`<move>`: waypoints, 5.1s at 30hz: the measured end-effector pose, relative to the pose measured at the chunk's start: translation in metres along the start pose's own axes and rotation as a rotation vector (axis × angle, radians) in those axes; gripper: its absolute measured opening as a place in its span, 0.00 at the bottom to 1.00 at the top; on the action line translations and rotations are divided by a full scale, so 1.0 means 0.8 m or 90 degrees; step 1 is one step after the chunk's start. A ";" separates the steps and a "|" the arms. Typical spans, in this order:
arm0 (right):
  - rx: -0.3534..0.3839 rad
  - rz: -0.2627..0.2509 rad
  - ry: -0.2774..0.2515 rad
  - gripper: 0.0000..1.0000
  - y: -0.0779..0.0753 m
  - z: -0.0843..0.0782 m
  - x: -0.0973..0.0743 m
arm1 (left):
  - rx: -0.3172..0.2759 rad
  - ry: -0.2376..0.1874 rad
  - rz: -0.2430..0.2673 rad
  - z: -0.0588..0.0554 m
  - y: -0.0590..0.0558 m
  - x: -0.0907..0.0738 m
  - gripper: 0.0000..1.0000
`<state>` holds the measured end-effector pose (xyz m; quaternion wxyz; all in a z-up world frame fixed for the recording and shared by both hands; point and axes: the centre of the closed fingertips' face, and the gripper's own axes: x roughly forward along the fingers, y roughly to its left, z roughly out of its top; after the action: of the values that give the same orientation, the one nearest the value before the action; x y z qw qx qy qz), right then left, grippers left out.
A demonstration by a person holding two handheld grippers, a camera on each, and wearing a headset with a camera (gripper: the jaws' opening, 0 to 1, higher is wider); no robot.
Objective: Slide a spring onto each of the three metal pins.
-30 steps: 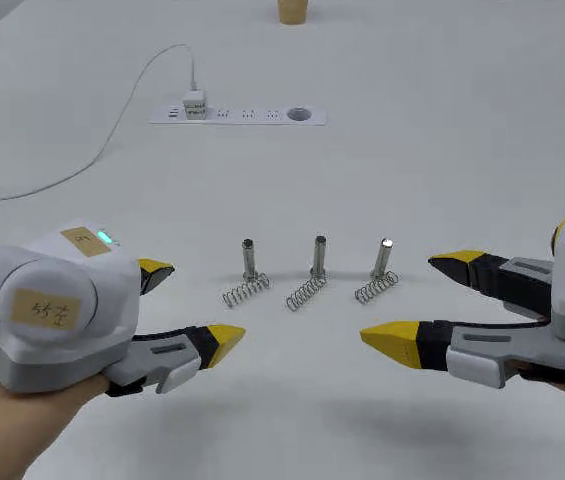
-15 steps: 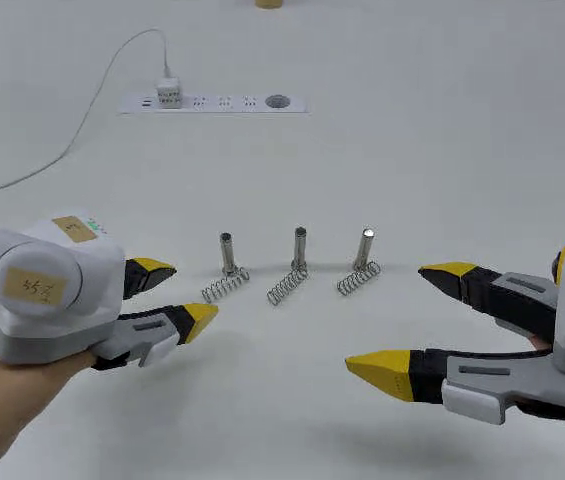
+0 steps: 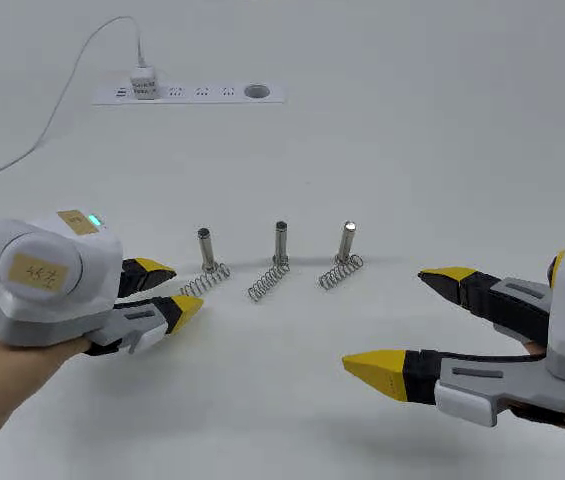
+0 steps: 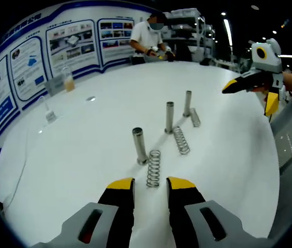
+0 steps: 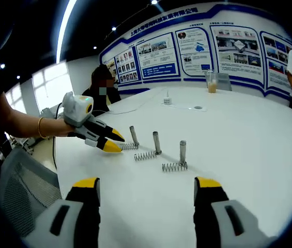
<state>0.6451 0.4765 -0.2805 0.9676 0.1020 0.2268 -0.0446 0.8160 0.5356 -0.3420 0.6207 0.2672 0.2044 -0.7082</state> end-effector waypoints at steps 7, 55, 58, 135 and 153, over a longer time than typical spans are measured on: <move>0.002 -0.011 0.006 0.73 -0.004 -0.002 -0.001 | 0.009 0.006 -0.013 -0.001 -0.001 0.005 0.19; 0.147 0.040 -0.096 0.56 0.050 0.053 0.024 | 0.021 -0.138 -0.034 0.062 -0.087 -0.060 0.10; 0.156 0.056 -0.101 0.54 0.058 0.058 0.027 | 0.020 -0.154 -0.034 0.070 -0.091 -0.066 0.10; 0.232 0.163 -0.180 0.11 0.100 0.126 0.068 | 0.003 -0.163 0.014 0.069 -0.100 -0.094 0.40; 0.140 0.118 -0.198 0.11 0.077 0.152 0.115 | -0.009 -0.148 0.011 0.053 -0.103 -0.086 0.66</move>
<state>0.7875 0.5068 -0.2040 0.9739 0.2194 0.0578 0.0052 0.7350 0.5744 -0.2694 0.6483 0.1808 0.1334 -0.7275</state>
